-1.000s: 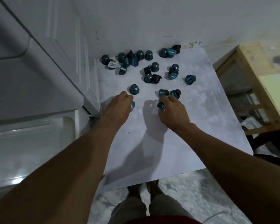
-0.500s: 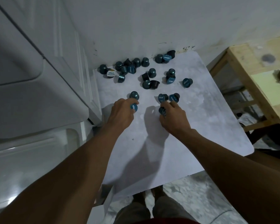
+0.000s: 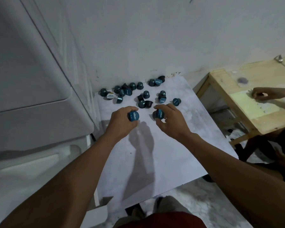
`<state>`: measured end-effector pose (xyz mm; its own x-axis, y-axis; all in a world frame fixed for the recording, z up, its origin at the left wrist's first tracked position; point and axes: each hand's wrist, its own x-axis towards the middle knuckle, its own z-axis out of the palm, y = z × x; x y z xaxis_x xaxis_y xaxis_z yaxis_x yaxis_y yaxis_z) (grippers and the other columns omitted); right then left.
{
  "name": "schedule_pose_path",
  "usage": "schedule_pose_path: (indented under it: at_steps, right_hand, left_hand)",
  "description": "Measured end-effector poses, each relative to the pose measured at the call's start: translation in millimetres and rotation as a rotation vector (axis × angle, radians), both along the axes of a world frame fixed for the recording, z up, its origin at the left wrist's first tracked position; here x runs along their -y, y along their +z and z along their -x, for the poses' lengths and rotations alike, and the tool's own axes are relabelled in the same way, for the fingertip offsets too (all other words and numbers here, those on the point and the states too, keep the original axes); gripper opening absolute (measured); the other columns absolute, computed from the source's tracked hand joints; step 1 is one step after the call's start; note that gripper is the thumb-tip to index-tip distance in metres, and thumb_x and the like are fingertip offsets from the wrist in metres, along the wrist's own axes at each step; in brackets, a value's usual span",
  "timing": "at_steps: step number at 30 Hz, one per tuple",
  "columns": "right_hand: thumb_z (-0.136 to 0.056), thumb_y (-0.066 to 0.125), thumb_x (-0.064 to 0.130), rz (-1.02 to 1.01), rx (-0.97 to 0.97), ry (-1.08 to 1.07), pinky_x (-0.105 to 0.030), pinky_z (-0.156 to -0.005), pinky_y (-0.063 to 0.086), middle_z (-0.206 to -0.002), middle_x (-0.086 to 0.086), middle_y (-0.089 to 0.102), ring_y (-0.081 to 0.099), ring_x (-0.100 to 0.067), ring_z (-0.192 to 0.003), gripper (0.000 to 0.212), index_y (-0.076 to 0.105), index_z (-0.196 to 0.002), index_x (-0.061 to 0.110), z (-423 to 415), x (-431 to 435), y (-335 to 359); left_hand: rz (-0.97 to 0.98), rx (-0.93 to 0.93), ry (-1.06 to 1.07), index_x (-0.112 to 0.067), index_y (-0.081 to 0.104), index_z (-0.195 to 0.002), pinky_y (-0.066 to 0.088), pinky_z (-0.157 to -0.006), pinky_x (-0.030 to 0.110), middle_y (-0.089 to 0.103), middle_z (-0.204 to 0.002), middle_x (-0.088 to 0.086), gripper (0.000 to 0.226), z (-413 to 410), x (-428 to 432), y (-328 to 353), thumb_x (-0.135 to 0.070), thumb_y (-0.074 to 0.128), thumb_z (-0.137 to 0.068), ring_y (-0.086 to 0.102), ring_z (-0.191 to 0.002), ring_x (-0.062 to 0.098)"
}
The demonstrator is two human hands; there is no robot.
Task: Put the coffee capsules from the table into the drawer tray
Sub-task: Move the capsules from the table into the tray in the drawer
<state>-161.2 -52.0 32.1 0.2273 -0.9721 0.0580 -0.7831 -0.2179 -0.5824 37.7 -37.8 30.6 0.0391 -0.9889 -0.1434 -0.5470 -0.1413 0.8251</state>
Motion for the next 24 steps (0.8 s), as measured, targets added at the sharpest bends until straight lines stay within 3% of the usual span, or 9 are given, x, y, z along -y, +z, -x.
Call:
schedule_pose_path:
  at_steps: [5, 9, 13, 16, 20, 24]
  right_hand:
    - [-0.08, 0.074, 0.024, 0.075, 0.056, 0.026, -0.021, -0.073, 0.045, -0.108, -0.001, 0.061, 0.051, -0.009, -0.082, 0.042, 0.06, -0.119, 0.017, 12.1, -4.4, 28.3]
    - [-0.078, 0.076, 0.032, 0.107, 0.063, 0.083, -0.006, -0.067, 0.035, -0.105, 0.0, 0.061, 0.049, -0.006, -0.078, 0.051, 0.06, -0.125, 0.019, 18.9, -4.6, 40.6]
    - [-0.076, 0.077, 0.035, 0.113, 0.094, 0.158, -0.022, -0.073, 0.048, -0.104, 0.004, 0.06, 0.054, -0.01, -0.08, 0.054, 0.059, -0.125, 0.019, 22.2, -13.8, 51.5]
    - [-0.076, 0.078, 0.034, 0.109, 0.114, 0.237, -0.024, -0.077, 0.049, -0.103, 0.006, 0.058, 0.054, -0.009, -0.083, 0.053, 0.059, -0.123, 0.019, 18.8, -21.1, 56.3]
    - [-0.076, 0.079, 0.03, 0.086, 0.158, 0.372, -0.031, -0.084, 0.053, -0.115, -0.001, 0.061, 0.062, -0.016, -0.085, 0.055, 0.059, -0.126, 0.02, -2.5, -39.6, 60.0]
    - [-0.075, 0.079, 0.024, 0.08, 0.191, 0.511, -0.042, -0.09, 0.051, -0.11, -0.002, 0.061, 0.062, -0.021, -0.096, 0.048, 0.062, -0.12, 0.02, -40.2, -71.4, 66.3]
  left_hand:
    - [0.072, -0.066, 0.048, -0.027, 0.064, -0.103, 0.054, -0.067, 0.019, 0.064, -0.104, -0.006, 0.042, 8.6, -14.3, 26.6, -0.012, 0.082, -0.069, 0.067, -0.07, 0.017]
    - [0.133, -0.115, 0.102, -0.026, 0.067, -0.108, 0.051, -0.063, 0.011, 0.066, -0.102, -0.009, 0.046, 22.5, -29.9, 43.1, -0.009, 0.083, -0.068, 0.067, -0.067, 0.009]
    - [0.167, -0.131, 0.2, -0.027, 0.068, -0.11, 0.051, -0.065, 0.008, 0.067, -0.098, -0.011, 0.05, 32.5, -56.0, 55.2, -0.009, 0.085, -0.066, 0.067, -0.068, 0.006]
    - [0.176, -0.115, 0.287, -0.024, 0.069, -0.112, 0.05, -0.065, 0.009, 0.068, -0.099, -0.007, 0.051, 32.2, -80.5, 63.9, -0.01, 0.085, -0.065, 0.067, -0.068, 0.009]
    - [0.167, -0.098, 0.39, -0.025, 0.069, -0.112, 0.044, -0.062, 0.007, 0.07, -0.089, -0.008, 0.05, 20.3, -126.8, 76.8, -0.006, 0.082, -0.068, 0.057, -0.054, -0.005]
    - [0.175, -0.025, 0.522, -0.02, 0.067, -0.117, 0.048, -0.065, 0.004, 0.069, -0.108, -0.003, 0.051, -2.8, -176.5, 85.9, -0.001, 0.079, -0.071, 0.064, -0.062, -0.004]
